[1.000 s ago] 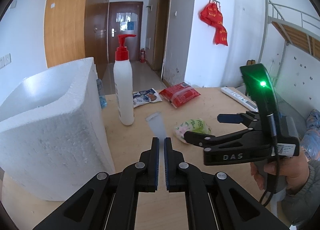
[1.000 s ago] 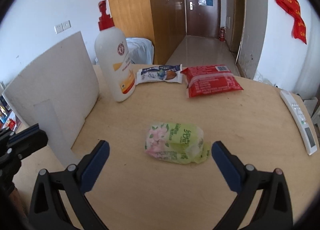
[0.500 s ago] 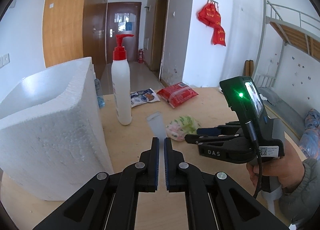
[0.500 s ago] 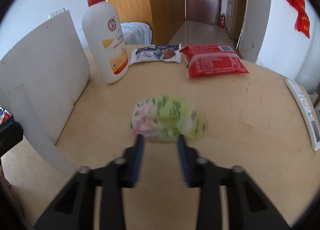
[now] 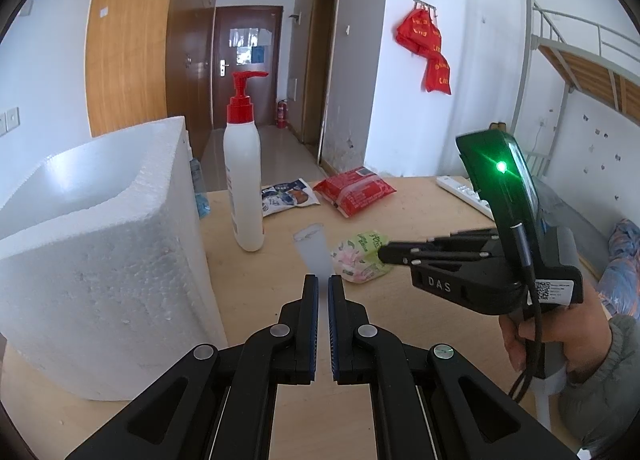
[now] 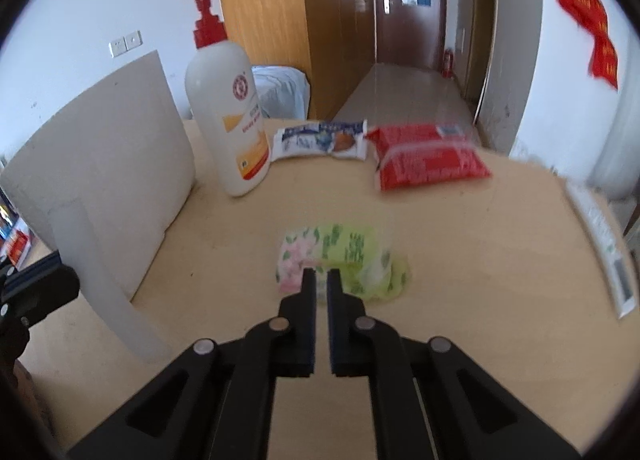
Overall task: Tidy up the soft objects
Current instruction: 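Lift the white roll with the left gripper while the right gripper approaches the green packet, then close the right gripper on the green floral packet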
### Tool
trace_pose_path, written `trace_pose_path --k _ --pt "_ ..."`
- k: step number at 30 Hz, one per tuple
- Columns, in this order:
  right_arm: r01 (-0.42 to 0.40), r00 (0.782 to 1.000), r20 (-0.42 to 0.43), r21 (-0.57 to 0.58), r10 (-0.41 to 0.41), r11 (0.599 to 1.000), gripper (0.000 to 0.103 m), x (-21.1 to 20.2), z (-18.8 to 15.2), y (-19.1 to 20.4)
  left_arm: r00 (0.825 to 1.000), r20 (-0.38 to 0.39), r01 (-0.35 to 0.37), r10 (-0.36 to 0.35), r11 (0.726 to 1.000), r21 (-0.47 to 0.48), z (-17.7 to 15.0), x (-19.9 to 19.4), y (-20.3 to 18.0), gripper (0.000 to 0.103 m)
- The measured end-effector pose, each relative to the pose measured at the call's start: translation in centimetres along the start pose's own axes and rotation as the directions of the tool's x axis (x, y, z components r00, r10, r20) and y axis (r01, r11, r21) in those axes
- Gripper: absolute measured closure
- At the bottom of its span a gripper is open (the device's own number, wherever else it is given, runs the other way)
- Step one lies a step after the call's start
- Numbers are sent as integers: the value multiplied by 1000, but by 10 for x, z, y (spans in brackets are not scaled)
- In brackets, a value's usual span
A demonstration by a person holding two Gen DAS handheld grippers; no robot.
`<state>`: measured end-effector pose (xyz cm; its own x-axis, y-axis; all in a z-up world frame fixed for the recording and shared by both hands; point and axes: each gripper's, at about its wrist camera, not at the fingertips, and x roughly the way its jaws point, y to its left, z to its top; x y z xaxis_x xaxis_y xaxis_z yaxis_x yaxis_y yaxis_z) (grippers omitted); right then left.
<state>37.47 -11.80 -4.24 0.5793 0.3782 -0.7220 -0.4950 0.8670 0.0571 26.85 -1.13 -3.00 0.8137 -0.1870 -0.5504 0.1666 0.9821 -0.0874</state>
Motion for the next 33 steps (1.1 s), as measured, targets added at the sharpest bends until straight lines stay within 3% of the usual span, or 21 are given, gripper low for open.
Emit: trace_pose_path --k 2,4,6,13,33 --pt "1 1000 -11 -16 -1 1000 82 5 3 3 1000 0 2 -2 1000 -3 0 0 0 98" --pt "-12 1000 -21 -21 12 1000 55 11 3 4 1000 2 2 -2 1000 -4 0 -1 1 98" --pt "-9 1000 -21 -38 8 999 49 13 4 6 1000 2 3 -3 1000 -5 0 -1 1 98" --pt "-5 1000 -16 -32 4 999 42 20 10 3 1000 -1 8 -8 1000 -8 0 -1 3 98" --pt "-3 997 -74 -36 0 999 42 50 14 1 1000 -8 9 -9 1000 -11 -1 -1 2 98"
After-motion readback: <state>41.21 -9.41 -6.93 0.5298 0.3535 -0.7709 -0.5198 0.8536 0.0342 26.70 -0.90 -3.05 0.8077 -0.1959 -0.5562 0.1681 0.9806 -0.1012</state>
